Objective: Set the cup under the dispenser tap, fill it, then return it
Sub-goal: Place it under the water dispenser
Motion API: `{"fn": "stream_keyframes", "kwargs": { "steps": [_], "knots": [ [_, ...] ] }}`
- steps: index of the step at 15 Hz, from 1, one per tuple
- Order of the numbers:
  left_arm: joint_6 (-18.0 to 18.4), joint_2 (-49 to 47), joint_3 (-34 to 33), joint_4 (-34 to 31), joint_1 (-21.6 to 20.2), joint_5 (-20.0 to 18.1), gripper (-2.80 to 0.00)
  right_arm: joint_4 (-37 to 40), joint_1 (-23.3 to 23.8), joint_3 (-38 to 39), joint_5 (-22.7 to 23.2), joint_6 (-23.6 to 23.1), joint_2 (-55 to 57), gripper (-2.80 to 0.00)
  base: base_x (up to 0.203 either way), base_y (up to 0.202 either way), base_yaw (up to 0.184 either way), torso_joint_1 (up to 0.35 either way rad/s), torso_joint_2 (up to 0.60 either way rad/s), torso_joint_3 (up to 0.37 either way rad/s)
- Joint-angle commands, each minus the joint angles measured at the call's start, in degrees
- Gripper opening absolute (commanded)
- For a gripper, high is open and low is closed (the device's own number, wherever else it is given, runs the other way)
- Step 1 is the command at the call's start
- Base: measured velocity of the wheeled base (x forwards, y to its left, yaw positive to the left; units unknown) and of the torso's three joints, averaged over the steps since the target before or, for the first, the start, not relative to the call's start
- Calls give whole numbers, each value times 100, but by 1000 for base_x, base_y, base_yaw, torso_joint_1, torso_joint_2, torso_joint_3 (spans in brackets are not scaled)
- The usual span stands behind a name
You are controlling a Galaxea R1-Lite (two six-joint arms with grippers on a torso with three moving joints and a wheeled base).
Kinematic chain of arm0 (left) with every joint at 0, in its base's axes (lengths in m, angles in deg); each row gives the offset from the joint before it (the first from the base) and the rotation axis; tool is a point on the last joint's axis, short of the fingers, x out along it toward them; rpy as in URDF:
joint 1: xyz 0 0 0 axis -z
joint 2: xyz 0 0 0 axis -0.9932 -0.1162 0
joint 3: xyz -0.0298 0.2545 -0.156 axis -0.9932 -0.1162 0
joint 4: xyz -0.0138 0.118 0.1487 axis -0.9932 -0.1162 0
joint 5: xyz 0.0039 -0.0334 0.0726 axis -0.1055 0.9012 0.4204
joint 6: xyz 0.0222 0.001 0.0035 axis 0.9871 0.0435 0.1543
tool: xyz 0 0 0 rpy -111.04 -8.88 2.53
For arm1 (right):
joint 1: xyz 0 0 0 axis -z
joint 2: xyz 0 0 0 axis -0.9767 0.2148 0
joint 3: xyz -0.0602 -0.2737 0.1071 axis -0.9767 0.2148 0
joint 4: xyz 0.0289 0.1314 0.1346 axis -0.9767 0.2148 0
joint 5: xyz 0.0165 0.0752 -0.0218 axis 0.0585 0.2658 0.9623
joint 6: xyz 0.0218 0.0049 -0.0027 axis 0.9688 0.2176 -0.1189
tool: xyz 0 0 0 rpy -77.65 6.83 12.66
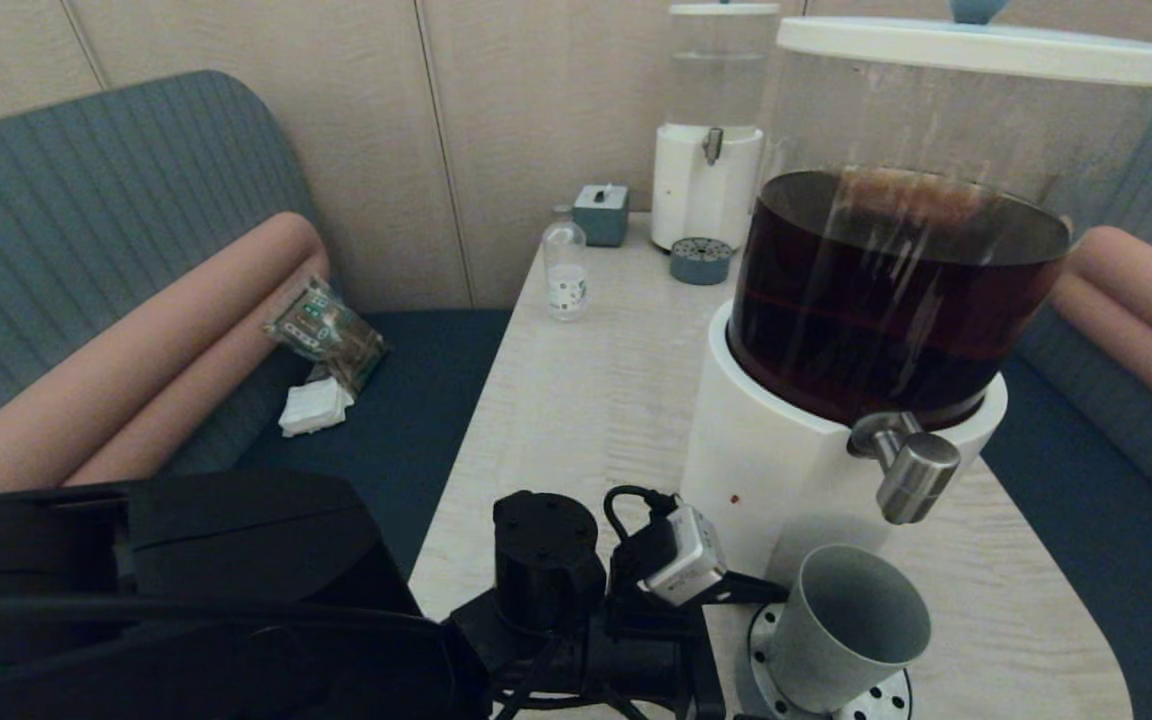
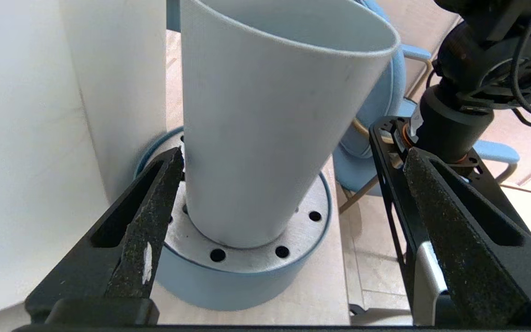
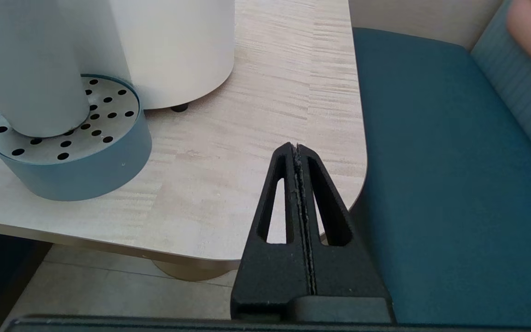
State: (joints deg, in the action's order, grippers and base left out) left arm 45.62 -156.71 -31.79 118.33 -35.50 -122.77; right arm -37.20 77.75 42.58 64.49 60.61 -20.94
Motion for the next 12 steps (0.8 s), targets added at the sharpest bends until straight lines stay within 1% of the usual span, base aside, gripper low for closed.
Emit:
{"fn": "stream_keyframes", "kwargs": {
  "steps": [1,8,10,12],
  "knots": [
    [-2,102,-85,45,-1,-25,0,1,-7,55,2,-5,-24,-280,0,0,0,0,0,0],
    [-8,407,-575,128,-234,-8,0,1,1,55,2,-5,-24,-280,0,0,0,0,0,0],
    [-11,477,-686,171,-298,93,0,1,2,53,2,-5,-24,-280,0,0,0,0,0,0],
    [-70,523,-759,246,-309,115,0,1,-7,53,2,-5,-24,-280,0,0,0,0,0,0]
  ]
}}
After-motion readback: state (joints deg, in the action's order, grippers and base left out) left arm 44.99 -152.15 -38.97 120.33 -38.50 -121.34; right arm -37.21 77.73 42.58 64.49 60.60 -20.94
